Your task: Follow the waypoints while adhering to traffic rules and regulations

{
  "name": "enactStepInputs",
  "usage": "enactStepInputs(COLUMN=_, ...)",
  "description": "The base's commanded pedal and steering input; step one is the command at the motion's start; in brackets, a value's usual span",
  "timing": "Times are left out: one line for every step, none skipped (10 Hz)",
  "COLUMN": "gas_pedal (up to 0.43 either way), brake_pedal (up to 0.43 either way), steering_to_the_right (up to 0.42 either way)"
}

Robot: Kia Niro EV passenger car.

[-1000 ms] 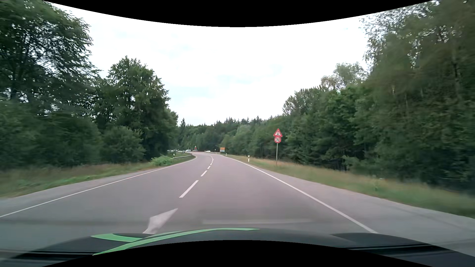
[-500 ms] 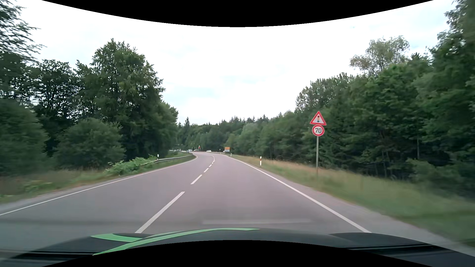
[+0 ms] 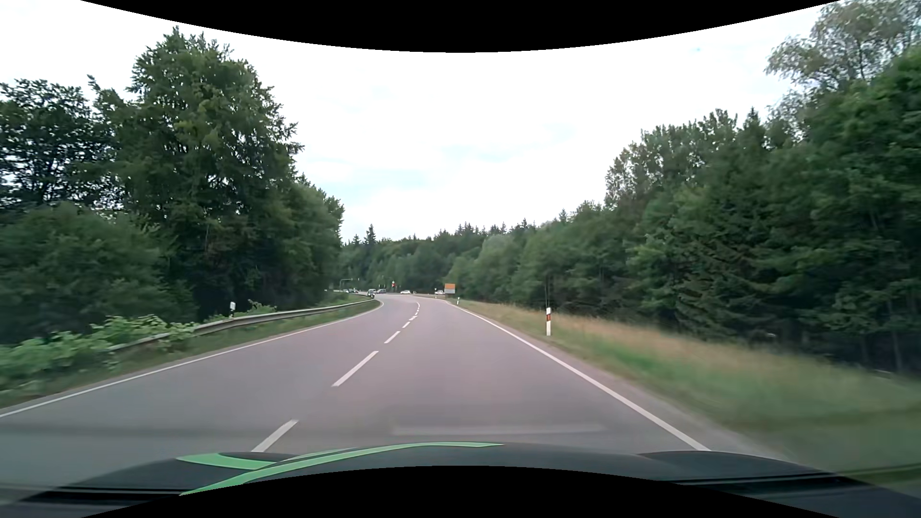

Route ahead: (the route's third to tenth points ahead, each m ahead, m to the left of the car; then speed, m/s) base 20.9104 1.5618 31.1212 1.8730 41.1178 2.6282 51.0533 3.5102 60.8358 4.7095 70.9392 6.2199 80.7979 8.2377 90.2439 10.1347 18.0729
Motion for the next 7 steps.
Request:
enactStepInputs(gas_pedal=0.000, brake_pedal=0.134, steering_to_the_right=-0.013)
enactStepInputs(gas_pedal=0.000, brake_pedal=0.152, steering_to_the_right=-0.013)
enactStepInputs(gas_pedal=0.000, brake_pedal=0.171, steering_to_the_right=-0.012)
enactStepInputs(gas_pedal=0.000, brake_pedal=0.171, steering_to_the_right=-0.012)
enactStepInputs(gas_pedal=0.000, brake_pedal=0.171, steering_to_the_right=-0.011)
enactStepInputs(gas_pedal=0.000, brake_pedal=0.171, steering_to_the_right=-0.010)
enactStepInputs(gas_pedal=0.000, brake_pedal=0.171, steering_to_the_right=-0.009)
